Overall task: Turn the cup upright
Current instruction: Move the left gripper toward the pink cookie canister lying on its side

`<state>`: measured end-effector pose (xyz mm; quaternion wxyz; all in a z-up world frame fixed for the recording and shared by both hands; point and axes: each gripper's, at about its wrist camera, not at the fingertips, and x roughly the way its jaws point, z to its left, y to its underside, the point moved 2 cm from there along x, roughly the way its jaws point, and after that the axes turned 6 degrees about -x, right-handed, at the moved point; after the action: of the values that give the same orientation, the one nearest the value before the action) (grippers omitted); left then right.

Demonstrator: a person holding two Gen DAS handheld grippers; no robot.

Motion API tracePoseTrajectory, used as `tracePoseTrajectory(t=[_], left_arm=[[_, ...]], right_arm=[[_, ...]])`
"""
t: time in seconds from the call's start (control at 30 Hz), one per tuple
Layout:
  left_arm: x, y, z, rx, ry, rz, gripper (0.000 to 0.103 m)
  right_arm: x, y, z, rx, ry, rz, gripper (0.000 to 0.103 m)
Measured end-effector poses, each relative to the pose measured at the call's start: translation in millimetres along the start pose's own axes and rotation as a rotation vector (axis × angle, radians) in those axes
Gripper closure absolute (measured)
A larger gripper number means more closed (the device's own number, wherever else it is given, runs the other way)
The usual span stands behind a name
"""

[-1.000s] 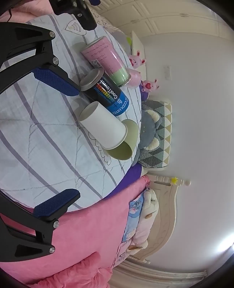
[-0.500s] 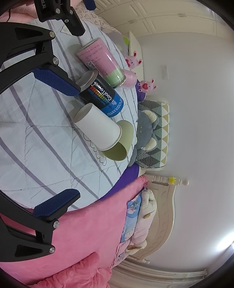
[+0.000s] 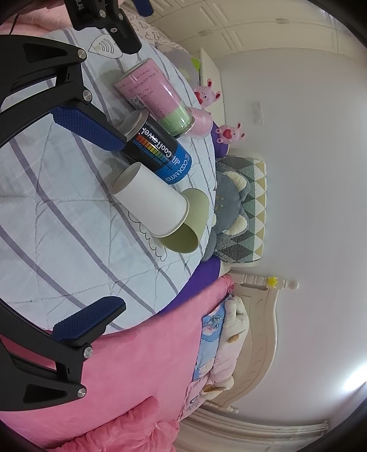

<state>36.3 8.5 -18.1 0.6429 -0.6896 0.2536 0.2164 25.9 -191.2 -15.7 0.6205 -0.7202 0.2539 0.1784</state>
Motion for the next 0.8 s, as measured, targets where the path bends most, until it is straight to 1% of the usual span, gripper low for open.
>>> tracePoseTrajectory(t=[0.1, 0.27, 0.53, 0.8], left_arm=[[1.0, -1.6, -0.5, 0.027, 0.003, -0.008, 0.000], [3.3, -4.8, 1.5, 0.020, 0.025, -0.008, 0.000], [11.1, -11.4, 0.0, 0.046, 0.028, -0.006, 0.000], [16.7, -19.7, 4.2, 0.042, 0.068, 0.003, 0.000]], right_arm=[[2.3, -0.7, -0.2, 0.004, 0.000, 0.006, 0.000], [5.5, -2.5, -0.3, 0.013, -0.001, 0.015, 0.000], [9.5, -4.4, -0.3, 0.017, 0.021, 0.026, 0.000], [6.9, -6.2, -5.7, 0.053, 0.045, 0.030, 0.000]])
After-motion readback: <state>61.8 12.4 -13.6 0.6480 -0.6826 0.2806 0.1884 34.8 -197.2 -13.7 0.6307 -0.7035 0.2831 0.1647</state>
